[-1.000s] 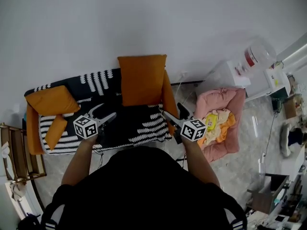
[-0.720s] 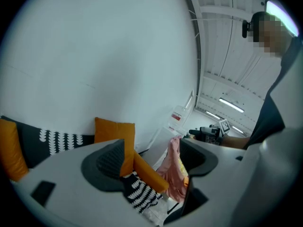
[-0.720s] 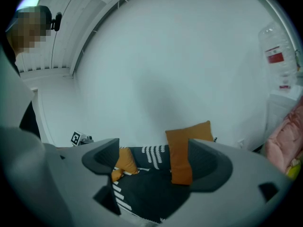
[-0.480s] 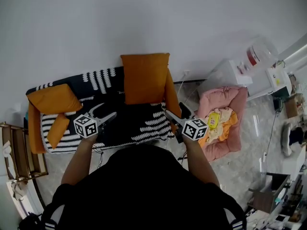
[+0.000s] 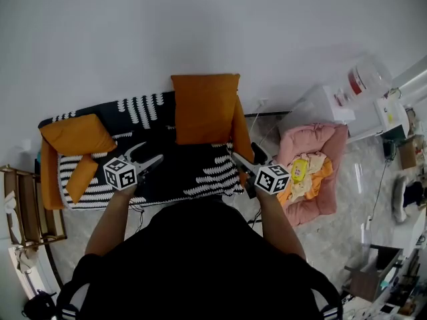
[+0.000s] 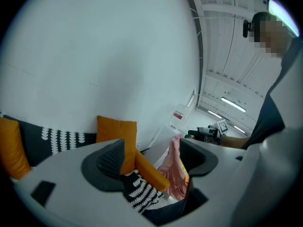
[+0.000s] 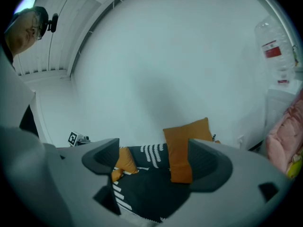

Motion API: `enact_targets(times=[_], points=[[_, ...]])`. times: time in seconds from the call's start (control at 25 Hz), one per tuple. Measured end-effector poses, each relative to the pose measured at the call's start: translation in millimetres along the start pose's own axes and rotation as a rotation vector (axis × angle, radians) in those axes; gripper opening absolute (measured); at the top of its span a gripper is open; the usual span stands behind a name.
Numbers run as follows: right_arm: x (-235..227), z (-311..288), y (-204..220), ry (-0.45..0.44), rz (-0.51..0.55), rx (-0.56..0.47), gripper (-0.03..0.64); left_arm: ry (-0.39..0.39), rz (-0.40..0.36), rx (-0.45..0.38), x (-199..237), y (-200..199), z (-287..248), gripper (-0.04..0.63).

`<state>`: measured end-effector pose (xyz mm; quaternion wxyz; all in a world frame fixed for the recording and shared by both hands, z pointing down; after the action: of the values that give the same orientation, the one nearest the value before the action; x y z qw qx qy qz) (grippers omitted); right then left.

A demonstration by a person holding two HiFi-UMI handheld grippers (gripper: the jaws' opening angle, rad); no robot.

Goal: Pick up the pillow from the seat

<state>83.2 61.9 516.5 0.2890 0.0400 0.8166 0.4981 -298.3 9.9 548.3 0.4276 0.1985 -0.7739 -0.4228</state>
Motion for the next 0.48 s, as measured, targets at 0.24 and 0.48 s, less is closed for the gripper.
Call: enact_targets(times=[0.24,0.48], points=[[-25,-13,-7,-0.008,-0.007,0.004,0.439,-0.017,-0.004,0.0,2,-6,-15,0.37],[-49,-31,-17,-0.021,-0.011,0.031,0.439,-0.032,-0.004,0.017,11,-18,-39,0.37]])
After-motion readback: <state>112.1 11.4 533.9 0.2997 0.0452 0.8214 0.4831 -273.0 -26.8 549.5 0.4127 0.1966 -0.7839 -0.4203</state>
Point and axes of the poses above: the fingertips, and each gripper's own axes: z backward along the fingers, x to its left, y out of its underside, the point moved 6 cm from there along z, backward along the fingers
